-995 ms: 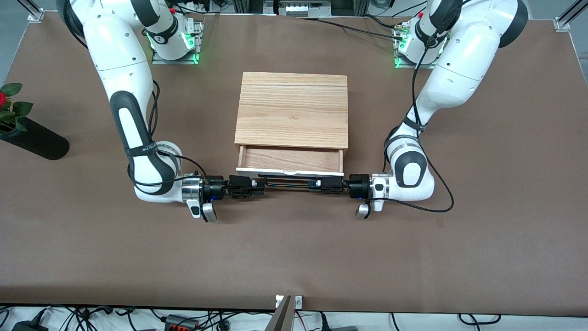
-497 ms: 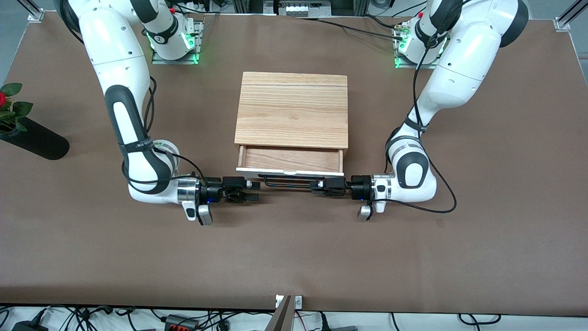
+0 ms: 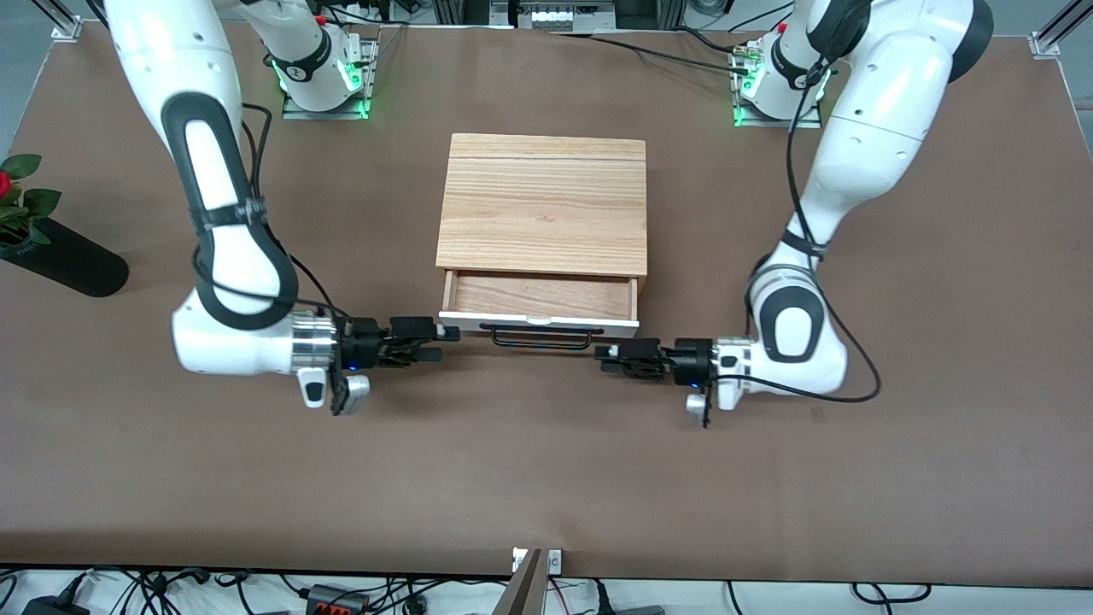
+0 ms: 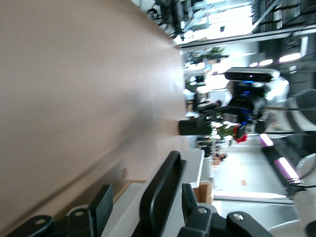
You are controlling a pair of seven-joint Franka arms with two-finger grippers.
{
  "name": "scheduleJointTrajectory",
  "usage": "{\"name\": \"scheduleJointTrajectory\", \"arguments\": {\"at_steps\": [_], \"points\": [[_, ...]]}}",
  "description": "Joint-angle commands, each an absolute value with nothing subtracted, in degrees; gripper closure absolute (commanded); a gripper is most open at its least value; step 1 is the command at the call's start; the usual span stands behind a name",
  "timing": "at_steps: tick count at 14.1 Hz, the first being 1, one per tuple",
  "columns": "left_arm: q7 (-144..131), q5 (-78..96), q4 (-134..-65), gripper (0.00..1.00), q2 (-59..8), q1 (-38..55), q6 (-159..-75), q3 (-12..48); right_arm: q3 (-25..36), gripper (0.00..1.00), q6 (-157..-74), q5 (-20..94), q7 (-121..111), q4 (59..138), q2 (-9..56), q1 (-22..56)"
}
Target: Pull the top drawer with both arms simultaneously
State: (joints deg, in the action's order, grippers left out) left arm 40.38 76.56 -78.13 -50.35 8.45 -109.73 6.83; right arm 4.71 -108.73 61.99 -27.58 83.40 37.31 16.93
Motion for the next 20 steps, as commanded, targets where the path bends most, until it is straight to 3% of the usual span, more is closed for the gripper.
{"name": "scheduleJointTrajectory", "arguments": {"at_steps": [1, 6, 8, 11, 16, 20], "points": [[35.26, 67.96, -75.5, 0.36, -48.96, 6.6, -107.68, 7.12, 4.66, 0.0, -108.46, 47.61, -18.05, 84.38, 31.57, 16.87], [31.65, 61.37, -73.74, 0.31, -46.59, 6.33, -105.47, 6.68, 4.57, 0.0, -100.66, 15.01, -8.62, 84.38, 23.74, 17.31], [29.19, 55.22, -74.18, 0.0, -44.31, 6.24, -104.95, 6.68, 4.13, 0.0, -94.78, 6.1, -8.26, 84.38, 20.5, 17.66], [28.04, 48.28, -74.09, 0.0, -42.54, 4.58, -101.0, 6.68, 4.31, 0.0, -87.12, -2.7, -6.16, 84.2, 16.27, 17.58], [19.38, 32.28, -74.18, 0.0, -33.86, 3.52, -90.64, 6.59, 5.09, 0.0, -71.13, -4.13, -4.04, 72.71, 14.5, 16.09], [10.21, 21.03, -74.0, 0.0, -25.15, 2.55, -77.99, 6.5, 7.38, 0.0, -70.4, -2.99, -4.39, 72.6, 14.15, 14.5]]}}
